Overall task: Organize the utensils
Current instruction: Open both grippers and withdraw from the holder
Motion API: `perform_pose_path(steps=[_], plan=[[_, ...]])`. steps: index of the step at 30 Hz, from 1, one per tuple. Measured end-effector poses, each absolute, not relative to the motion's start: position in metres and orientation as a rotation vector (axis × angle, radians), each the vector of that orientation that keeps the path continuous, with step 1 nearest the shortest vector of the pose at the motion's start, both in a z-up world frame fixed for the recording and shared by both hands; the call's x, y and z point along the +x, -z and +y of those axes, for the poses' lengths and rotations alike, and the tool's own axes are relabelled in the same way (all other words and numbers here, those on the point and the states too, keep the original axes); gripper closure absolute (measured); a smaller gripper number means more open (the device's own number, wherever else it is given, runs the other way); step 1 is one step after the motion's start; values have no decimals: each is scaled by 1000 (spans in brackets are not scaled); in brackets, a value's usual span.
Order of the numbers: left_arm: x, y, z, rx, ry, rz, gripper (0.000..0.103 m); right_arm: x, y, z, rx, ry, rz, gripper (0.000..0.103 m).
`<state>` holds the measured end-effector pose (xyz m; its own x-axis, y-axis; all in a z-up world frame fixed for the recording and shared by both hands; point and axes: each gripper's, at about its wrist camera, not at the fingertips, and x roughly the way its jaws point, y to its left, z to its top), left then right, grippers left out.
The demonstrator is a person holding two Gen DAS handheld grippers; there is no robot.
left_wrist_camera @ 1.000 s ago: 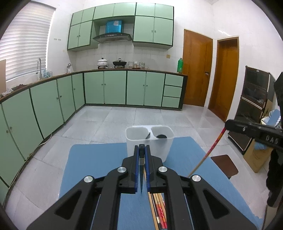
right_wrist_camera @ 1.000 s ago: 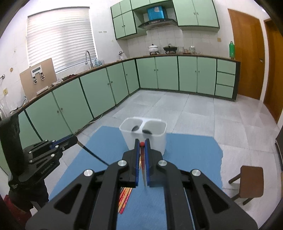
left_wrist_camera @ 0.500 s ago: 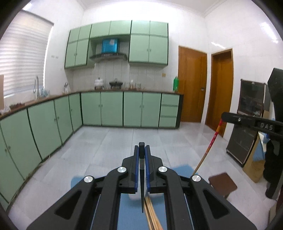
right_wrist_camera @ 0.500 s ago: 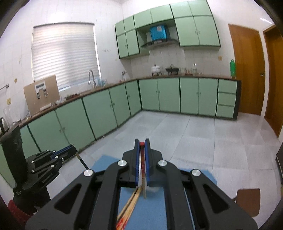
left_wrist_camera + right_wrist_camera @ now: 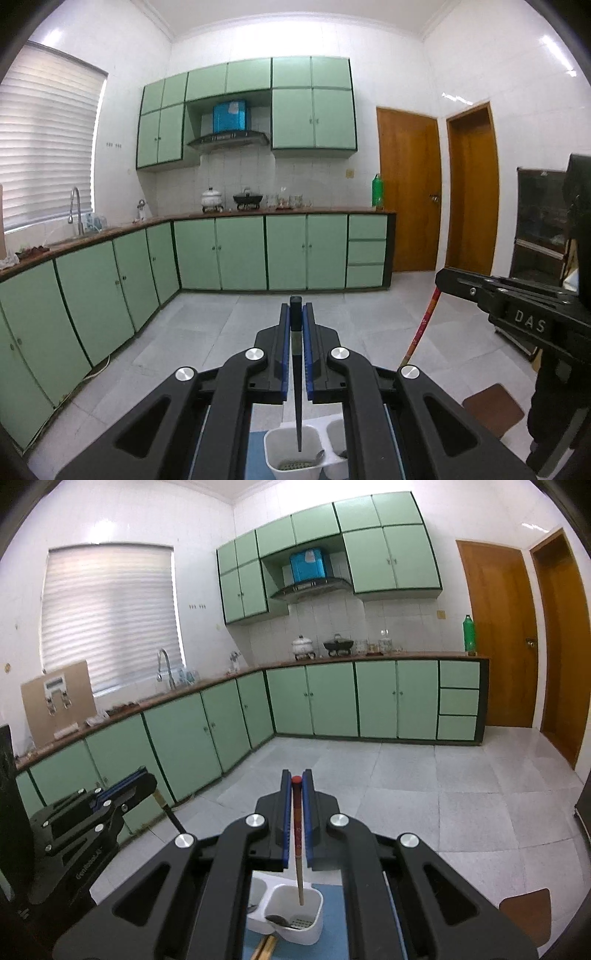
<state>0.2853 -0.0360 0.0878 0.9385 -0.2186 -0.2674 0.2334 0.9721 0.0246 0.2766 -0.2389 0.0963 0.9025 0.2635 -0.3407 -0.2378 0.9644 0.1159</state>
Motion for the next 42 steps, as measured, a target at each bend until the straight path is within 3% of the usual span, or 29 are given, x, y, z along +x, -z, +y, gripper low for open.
perform_pose_path(steps=[8, 10, 17, 19, 25, 27, 33, 42], plan=[[311, -44, -32, 8, 245, 392, 96, 287, -51, -223, 43, -276, 459, 96], [309, -42, -30, 7, 250, 399, 92, 286, -46, -225, 46, -279, 479, 93], [280, -57, -15, -14, 261, 372, 77, 257, -55, -241, 71, -236, 448, 66], [268, -59, -10, -14, 254, 366, 66, 242, -56, -248, 82, -236, 436, 62], [222, -47, 5, -37, 242, 379, 47, 184, -37, -262, 98, -239, 437, 39], [205, -33, 9, -46, 241, 407, 45, 167, -24, -263, 98, -243, 446, 30], [164, 22, 20, -53, 205, 510, 42, 119, 29, -253, 85, -231, 507, 19], [129, 95, 21, -17, 180, 673, 42, 88, 106, -229, 90, -219, 676, 17]])
